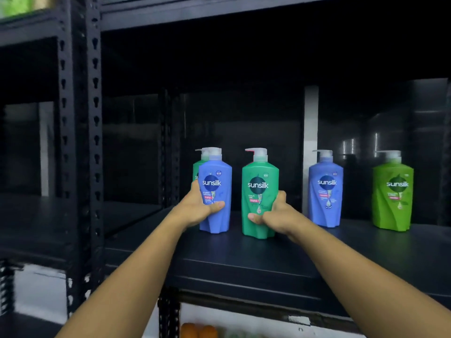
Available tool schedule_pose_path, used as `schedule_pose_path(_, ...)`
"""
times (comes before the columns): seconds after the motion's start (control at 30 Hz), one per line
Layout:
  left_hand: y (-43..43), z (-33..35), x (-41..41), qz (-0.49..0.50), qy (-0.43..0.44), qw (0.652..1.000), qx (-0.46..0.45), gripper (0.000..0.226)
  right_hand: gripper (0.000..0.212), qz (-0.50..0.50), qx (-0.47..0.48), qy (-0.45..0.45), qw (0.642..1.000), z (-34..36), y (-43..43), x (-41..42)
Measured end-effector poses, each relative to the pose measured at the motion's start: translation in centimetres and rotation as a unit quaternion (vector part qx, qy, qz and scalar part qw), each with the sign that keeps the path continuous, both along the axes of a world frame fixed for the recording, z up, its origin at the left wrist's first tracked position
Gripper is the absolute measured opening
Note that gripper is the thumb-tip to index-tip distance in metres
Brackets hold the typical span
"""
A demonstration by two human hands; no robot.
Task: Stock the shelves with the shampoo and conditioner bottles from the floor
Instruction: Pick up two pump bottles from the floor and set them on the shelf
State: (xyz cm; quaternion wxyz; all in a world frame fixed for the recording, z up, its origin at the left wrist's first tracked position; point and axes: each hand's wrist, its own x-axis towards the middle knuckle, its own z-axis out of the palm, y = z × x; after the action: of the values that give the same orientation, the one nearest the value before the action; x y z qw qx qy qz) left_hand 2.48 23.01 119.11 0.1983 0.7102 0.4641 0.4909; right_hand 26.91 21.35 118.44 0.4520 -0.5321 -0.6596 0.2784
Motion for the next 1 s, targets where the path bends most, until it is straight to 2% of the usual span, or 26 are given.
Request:
schedule_pose_path(0.07, 1.3, -0.2, -0.7, 0.021, -0.007, 1.0, 0.0, 0.082, 0.071, -0.008, -0.009, -0.004, 1.0, 0.1, 1.2, -0.3)
schedule_pose_path(0.23, 3.1, -1.2, -1.0, 0.053, -0.027, 0.998, 0.03, 0.063, 0.069, -0.022, -0.012, 0.005, 1.0, -0.2, 2.9, -0.5)
schedule_pose_path(0.47, 3.8, -1.9, -1.5, 0.101, -0.016, 0.992, 0.073, 0.057, 0.067, -0.062, 0.03, -0.023, 0.997, -1.3, 3.3, -0.1)
schedule_pose_path(0.63, 4.0, -2.3, -2.2, 0.107, 0.018, 0.993, 0.052, 0.055, 0.075, -0.092, 0.061, -0.065, 0.992, -1.3, 2.9, 0.0)
schedule_pose_path(1.0, 4.9, -2.8, -2.2, 0.146, 0.041, 0.988, 0.011, 0.057, 0.07, -0.128, 0.073, -0.092, 0.985, -1.4, 2.6, -0.1)
